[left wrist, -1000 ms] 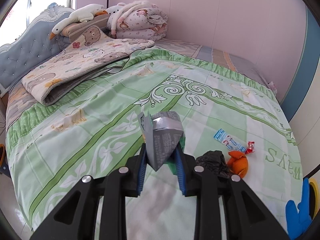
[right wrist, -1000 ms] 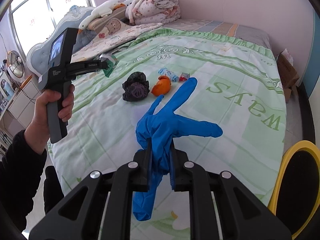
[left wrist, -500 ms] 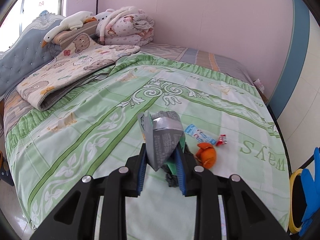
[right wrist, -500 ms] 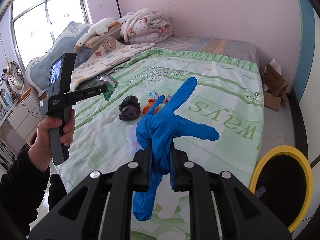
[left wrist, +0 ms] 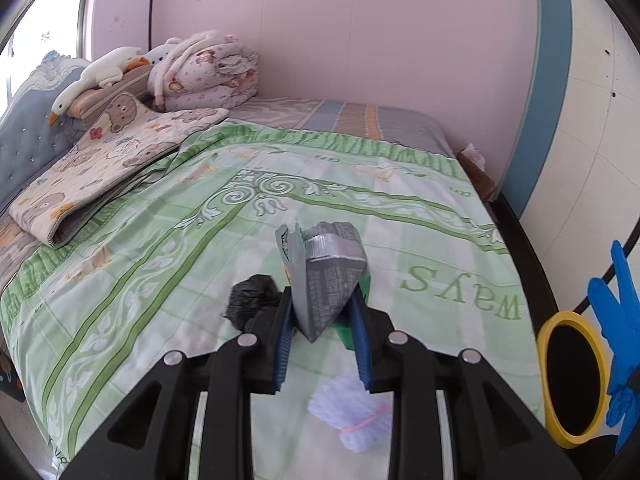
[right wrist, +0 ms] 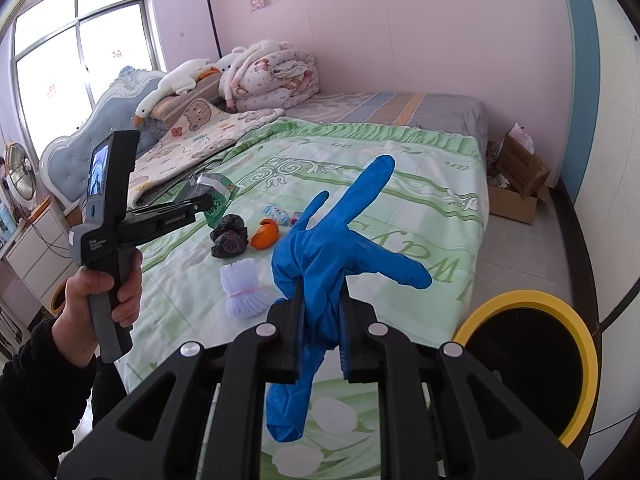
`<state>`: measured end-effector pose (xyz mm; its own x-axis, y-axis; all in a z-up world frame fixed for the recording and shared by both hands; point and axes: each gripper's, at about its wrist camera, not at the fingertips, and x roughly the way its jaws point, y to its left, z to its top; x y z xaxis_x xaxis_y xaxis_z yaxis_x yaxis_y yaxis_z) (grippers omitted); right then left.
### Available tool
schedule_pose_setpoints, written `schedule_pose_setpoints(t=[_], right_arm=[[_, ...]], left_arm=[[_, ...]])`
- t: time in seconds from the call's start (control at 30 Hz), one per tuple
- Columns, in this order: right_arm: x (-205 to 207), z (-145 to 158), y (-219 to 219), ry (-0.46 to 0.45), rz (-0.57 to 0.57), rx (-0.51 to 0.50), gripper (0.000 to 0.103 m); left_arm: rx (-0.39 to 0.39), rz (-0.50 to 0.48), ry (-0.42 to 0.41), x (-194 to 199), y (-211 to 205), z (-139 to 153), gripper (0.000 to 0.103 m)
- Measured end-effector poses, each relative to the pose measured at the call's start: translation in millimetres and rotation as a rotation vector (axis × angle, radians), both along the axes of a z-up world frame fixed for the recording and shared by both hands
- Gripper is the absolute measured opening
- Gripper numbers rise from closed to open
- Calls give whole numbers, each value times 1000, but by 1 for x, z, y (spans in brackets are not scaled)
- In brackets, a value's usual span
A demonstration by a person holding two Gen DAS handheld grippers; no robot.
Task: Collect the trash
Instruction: 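Carry the blue glove and grey wrapper over the bin with both tools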
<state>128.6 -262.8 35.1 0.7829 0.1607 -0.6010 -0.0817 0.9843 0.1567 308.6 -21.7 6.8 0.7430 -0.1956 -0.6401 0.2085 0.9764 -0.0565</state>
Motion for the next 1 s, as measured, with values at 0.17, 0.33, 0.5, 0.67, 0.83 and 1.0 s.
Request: schedule_pose_setpoints(t=[0.17, 0.33, 0.5, 0.67, 0.83, 1.0], right_arm=[[-10, 6, -24, -17, -42, 7, 13], [-21, 9, -53, -28, -90, 16, 13], [-32, 11, -76, -37, -134, 19, 13], [-41, 11, -101, -41, -178, 23, 13], [-52, 10, -126, -41, -223, 21, 13], [-62, 5, -154, -36, -267, 27, 13]], left_arm=[[-3, -61, -14, -15, -31, 8, 25], [-4, -123, -29, -30, -62, 13, 25], [-12, -186, -38, -45, -94, 18, 25], [-15, -253, -47, -60, -128, 20, 25], [-17, -308, -47, -73, -156, 21, 25], [-12, -357, -44, -84, -185, 18, 25]])
